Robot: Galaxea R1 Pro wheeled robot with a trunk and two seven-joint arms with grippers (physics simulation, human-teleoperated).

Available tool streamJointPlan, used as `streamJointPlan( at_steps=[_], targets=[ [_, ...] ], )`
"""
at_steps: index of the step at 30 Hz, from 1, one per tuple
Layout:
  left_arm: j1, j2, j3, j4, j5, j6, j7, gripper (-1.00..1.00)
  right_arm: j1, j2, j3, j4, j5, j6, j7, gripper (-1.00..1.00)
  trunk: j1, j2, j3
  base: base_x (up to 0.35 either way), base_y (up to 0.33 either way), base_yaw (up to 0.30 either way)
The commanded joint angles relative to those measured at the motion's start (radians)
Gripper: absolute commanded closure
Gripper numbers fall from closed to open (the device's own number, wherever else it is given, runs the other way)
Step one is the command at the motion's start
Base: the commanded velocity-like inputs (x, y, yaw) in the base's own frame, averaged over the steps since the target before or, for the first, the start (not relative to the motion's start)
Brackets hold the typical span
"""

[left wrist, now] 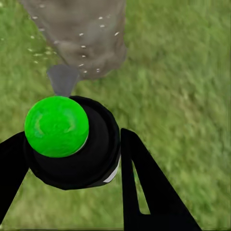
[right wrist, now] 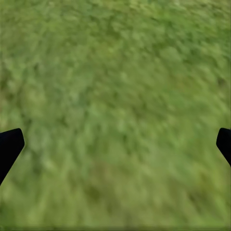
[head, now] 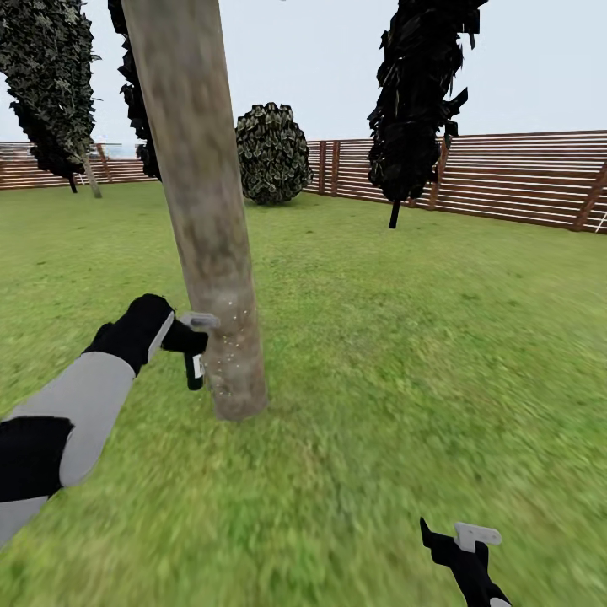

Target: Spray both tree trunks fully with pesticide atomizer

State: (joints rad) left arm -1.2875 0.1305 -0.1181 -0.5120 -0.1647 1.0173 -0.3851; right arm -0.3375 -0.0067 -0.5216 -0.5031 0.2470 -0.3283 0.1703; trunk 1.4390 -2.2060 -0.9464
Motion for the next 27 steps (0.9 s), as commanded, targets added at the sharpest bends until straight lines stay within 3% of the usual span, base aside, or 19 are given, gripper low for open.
streamJointPlan(
  at_steps=[1, 4, 7, 12, 14, 17, 22, 24, 27],
  targets=[
    [-0.007, -0.004, -0.030, 0.005, 0.001, 0.001, -0.002, 1.00, 0.000, 0.000, 0.000, 0.000, 0.000, 0.000, 0.000, -1.00, 0.000, 0.000, 0.000, 0.000, 0.000, 0.000],
    [-0.024, -0.015, -0.055, 0.009, 0.003, 0.004, -0.004, 1.00, 0.000, 0.000, 0.000, 0.000, 0.000, 0.000, 0.000, -1.00, 0.000, 0.000, 0.000, 0.000, 0.000, 0.000],
    [-0.029, -0.004, -0.060, 0.010, 0.004, 0.004, -0.005, 1.00, 0.000, -0.001, 0.000, 0.000, 0.000, 0.000, 0.000, -1.00, 0.000, 0.000, 0.000, 0.000, 0.000, 0.000],
    [-0.030, 0.092, -0.060, 0.033, 0.001, 0.003, -0.005, 1.00, 0.000, -0.001, 0.000, 0.000, 0.000, 0.000, 0.000, -1.00, 0.000, 0.000, 0.000, 0.000, 0.000, 0.000],
    [-0.030, 0.109, -0.060, 0.041, 0.001, 0.003, -0.005, 1.00, 0.000, -0.001, 0.000, 0.000, 0.000, 0.000, 0.000, -1.00, 0.000, 0.000, 0.000, 0.000, 0.000, 0.000],
    [-0.030, 0.102, -0.059, 0.041, 0.002, 0.003, -0.006, 1.00, 0.000, -0.001, 0.000, 0.000, 0.000, 0.000, 0.000, -1.00, 0.000, 0.000, 0.000, 0.000, 0.000, 0.000],
    [-0.033, 0.036, -0.060, 0.030, 0.008, 0.004, -0.018, 1.00, 0.000, -0.001, 0.000, 0.000, 0.000, 0.000, 0.000, -1.00, 0.000, 0.000, 0.000, 0.000, 0.000, 0.000],
    [-0.050, 0.034, -0.062, 0.036, 0.007, 0.004, -0.097, 1.00, 0.000, -0.001, 0.000, 0.000, 0.000, 0.000, 0.000, -1.00, 0.000, 0.000, 0.000, 0.000, 0.000, 0.000],
    [-0.057, 0.045, -0.064, 0.040, 0.000, 0.004, -0.132, 1.00, 0.000, -0.001, 0.000, 0.000, 0.000, 0.000, 0.000, -1.00, 0.000, 0.000, 0.000, 0.000, 0.000, 0.000]
  ],
)
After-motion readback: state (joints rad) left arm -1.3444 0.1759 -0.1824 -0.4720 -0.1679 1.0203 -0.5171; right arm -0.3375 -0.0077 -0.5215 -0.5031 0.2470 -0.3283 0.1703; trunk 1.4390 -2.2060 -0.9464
